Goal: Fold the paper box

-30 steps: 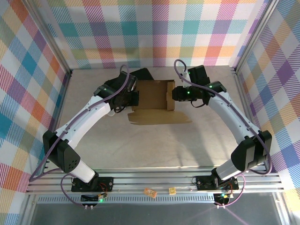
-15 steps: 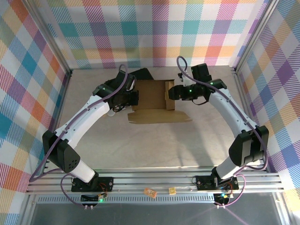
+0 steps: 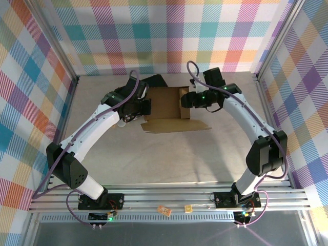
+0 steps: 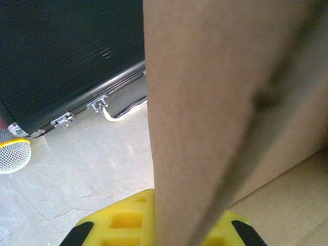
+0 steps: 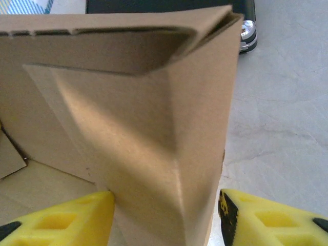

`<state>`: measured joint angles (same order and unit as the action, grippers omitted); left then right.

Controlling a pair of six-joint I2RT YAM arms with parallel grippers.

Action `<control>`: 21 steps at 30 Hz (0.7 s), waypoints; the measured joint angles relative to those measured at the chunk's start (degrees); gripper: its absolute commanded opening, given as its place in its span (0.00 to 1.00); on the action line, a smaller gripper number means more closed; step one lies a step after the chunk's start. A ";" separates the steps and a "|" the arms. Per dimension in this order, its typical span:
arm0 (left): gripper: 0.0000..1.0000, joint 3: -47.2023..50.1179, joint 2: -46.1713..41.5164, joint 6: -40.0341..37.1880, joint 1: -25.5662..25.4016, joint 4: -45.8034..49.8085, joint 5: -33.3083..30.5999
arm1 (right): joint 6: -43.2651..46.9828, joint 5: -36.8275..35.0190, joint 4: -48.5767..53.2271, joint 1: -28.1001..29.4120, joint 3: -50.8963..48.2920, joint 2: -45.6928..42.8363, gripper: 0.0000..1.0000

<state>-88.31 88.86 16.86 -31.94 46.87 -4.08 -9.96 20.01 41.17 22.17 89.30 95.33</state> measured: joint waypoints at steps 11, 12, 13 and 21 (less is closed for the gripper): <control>0.00 0.00 0.00 0.00 0.28 1.29 -0.37 | -0.42 -9.18 -0.02 3.80 0.50 0.74 0.28; 0.00 0.00 0.00 0.00 0.28 1.31 -0.48 | -0.55 -10.08 0.00 4.09 0.50 0.79 0.25; 0.00 0.00 0.00 -0.02 0.33 1.36 -0.50 | -0.59 -11.32 -0.02 4.44 0.50 0.85 0.23; 0.00 0.00 0.00 0.00 0.52 2.29 -0.92 | -2.14 -18.53 0.00 6.43 0.50 1.01 0.00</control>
<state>-88.31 88.86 16.86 -31.42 49.17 -4.99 -12.10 1.48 41.17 28.60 89.80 96.33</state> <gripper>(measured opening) 0.090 0.038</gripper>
